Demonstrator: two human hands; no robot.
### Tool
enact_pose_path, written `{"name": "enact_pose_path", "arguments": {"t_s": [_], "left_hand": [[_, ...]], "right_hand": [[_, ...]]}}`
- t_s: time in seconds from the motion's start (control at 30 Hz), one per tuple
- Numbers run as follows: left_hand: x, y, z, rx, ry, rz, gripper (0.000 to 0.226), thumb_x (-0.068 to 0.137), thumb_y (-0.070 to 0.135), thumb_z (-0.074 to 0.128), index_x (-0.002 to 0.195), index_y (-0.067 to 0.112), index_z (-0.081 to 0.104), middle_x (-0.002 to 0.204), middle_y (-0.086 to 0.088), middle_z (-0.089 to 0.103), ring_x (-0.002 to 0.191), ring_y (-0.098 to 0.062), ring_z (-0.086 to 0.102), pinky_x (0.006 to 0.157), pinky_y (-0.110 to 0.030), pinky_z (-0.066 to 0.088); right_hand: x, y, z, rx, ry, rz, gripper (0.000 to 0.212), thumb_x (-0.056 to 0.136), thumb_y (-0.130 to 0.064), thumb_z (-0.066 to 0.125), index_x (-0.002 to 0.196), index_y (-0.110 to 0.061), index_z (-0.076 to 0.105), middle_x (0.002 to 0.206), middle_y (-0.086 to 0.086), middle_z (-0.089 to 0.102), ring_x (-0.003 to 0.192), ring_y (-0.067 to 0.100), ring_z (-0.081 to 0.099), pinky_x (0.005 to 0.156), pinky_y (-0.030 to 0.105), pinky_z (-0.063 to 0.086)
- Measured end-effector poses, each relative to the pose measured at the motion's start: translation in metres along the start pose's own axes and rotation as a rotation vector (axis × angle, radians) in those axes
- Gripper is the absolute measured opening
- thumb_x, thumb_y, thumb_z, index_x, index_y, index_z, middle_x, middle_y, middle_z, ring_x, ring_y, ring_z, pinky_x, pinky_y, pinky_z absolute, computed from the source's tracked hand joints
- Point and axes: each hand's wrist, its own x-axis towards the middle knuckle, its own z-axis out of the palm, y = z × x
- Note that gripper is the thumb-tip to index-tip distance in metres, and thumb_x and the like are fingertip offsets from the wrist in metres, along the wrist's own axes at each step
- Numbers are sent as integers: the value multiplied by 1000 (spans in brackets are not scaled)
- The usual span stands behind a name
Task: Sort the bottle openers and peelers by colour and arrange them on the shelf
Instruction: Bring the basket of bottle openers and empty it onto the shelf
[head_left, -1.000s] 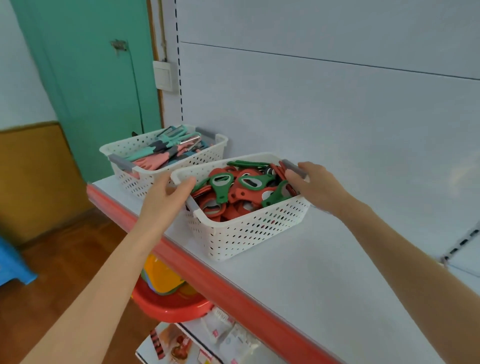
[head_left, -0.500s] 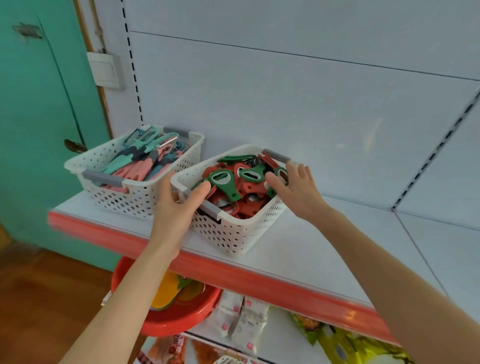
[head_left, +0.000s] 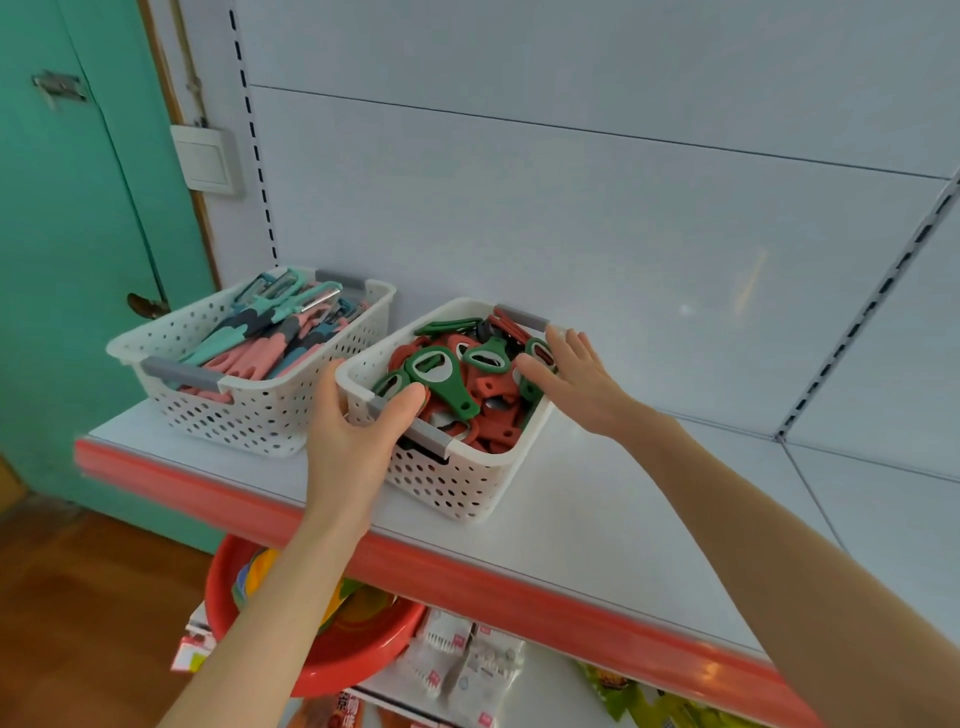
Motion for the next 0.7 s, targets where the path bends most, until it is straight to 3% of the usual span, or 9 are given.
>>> {"name": "enact_pose_path", "arguments": {"t_s": [0.13, 0.2, 0.27, 0.33, 0.47, 0.53, 0.7], "left_hand": [[-1, -2, 7, 36, 18, 15, 58, 69, 31, 77, 121, 26, 51, 116, 7, 61, 108, -8, 57, 89, -33, 49], [-4, 0, 11, 49, 38, 41, 52, 72, 26, 76, 118, 23, 52, 109, 8, 62, 99, -2, 59, 79, -23, 50], [-7, 4, 15, 60, 37, 74, 44, 75, 18, 73, 114, 22, 54, 100, 13, 63, 88, 5, 60, 68, -14, 48], [-9, 8, 18, 79, 22, 106, 43, 75, 17, 73, 113, 24, 54, 100, 14, 63, 88, 6, 60, 69, -14, 49], [-14, 14, 25, 140, -15, 189, 49, 75, 15, 74, 117, 26, 51, 106, 13, 61, 96, 4, 59, 77, -18, 50], [-17, 15, 31, 196, -29, 231, 57, 73, 23, 76, 122, 28, 48, 113, 10, 59, 105, -3, 57, 86, -29, 50], [-21, 15, 46, 322, -54, 306, 78, 64, 45, 70, 133, 30, 37, 123, 4, 51, 119, -16, 48, 96, -45, 45]], "right_hand": [[6, 7, -2, 13, -18, -34, 59, 94, -42, 40, 138, -7, 24, 129, 9, 33, 125, 24, 23, 105, 25, 18], [8, 11, -1, 33, -12, -46, 58, 93, -45, 40, 137, -8, 27, 125, 8, 35, 121, 22, 25, 109, 31, 21], [5, 14, -1, 32, -18, -49, 60, 94, -44, 39, 140, -9, 23, 130, 7, 33, 127, 23, 22, 105, 24, 17], [0, 17, -4, 34, -28, -52, 63, 95, -44, 37, 144, -9, 16, 141, 6, 27, 135, 23, 15, 102, 23, 15], [-12, 29, -8, 49, -37, -47, 70, 96, -47, 33, 148, -11, 3, 154, 0, 9, 142, 14, 1, 112, 30, 7], [-19, 36, -8, 69, -43, -18, 72, 94, -50, 33, 149, -14, 2, 156, -1, 4, 144, 14, -3, 114, 31, 4], [-36, 36, -16, 501, 125, 73, 72, 90, -58, 35, 148, -25, 8, 155, -1, 17, 142, 18, 18, 113, 37, 18]]}}
